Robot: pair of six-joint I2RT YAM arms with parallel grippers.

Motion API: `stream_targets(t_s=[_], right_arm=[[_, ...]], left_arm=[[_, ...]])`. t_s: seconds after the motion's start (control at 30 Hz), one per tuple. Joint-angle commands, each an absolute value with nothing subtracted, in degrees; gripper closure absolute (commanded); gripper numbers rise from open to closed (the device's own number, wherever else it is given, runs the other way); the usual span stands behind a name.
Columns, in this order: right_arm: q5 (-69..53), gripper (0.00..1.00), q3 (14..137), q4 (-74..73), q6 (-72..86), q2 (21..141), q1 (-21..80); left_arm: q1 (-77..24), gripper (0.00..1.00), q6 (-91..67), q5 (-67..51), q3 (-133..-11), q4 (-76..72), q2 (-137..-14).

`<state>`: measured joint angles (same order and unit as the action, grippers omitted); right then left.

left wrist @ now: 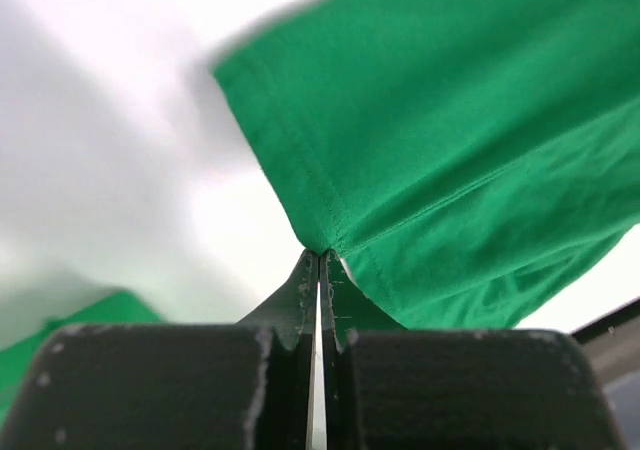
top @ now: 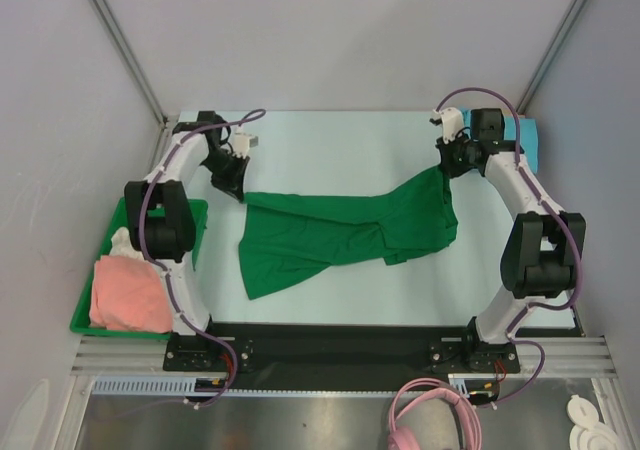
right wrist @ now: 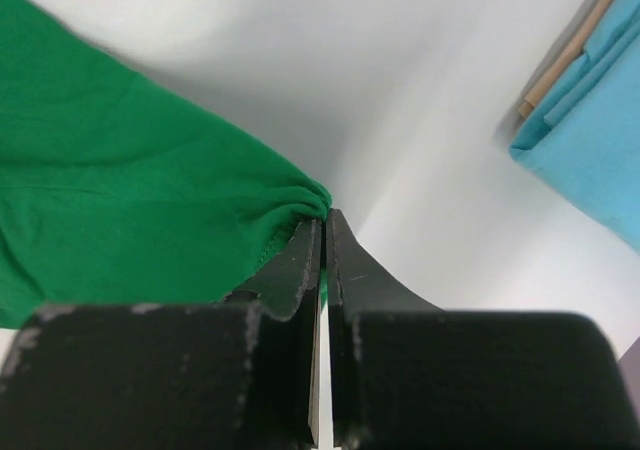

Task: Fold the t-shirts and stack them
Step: Flatten the tshirt out

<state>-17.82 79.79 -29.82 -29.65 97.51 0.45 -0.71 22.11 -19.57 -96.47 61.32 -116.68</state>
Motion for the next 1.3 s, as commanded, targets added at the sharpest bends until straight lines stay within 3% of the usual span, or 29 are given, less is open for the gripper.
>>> stream_targets(t_s=[0.0,0.13,0.17,0.2,0.3,0.43,0.6,0.83,1.27], right_arm=[[-17.1,1.0,82.3,-26.8,-30.5,99.9,-1.7],[-15.8,0.96,85.1,-25.8,-31.8,103.3,-1.9],[-14.3,0.74,85.9,-26.2,-32.2,104.0,-1.9],[-13.9,0.61,87.3,-27.2,-32.5,104.4,-2.1],[-15.9,0.47,88.4,-32.2,-35.9,103.6,-4.2],[-21.6,0.45,81.8,-37.3,-42.9,94.8,-8.4],[-30.5,0.5,71.6,-51.6,-58.0,88.0,-8.5],[-38.8,0.56,70.7,-67.6,-59.3,95.3,-9.5],[-37.4,0.54,72.3,-63.9,-56.6,103.3,-9.6]], left_arm=[[-0.6,1.0,23.3,-17.8,-100.5,59.4,-113.1],[-1.4,1.0,22.9,-14.5,-104.5,58.0,-115.9],[-1.8,0.99,23.0,-13.5,-105.5,58.3,-116.7],[-2.6,1.0,23.2,-13.2,-106.4,58.3,-118.2],[-4.2,0.99,23.2,-12.6,-108.0,58.0,-119.5],[-5.7,1.0,22.9,-12.6,-107.1,57.5,-119.7],[-7.5,1.0,23.2,-12.0,-106.1,57.3,-119.6],[-9.4,1.0,23.9,-12.0,-105.9,57.7,-119.7],[-10.7,1.0,24.3,-10.4,-103.8,57.6,-118.2]])
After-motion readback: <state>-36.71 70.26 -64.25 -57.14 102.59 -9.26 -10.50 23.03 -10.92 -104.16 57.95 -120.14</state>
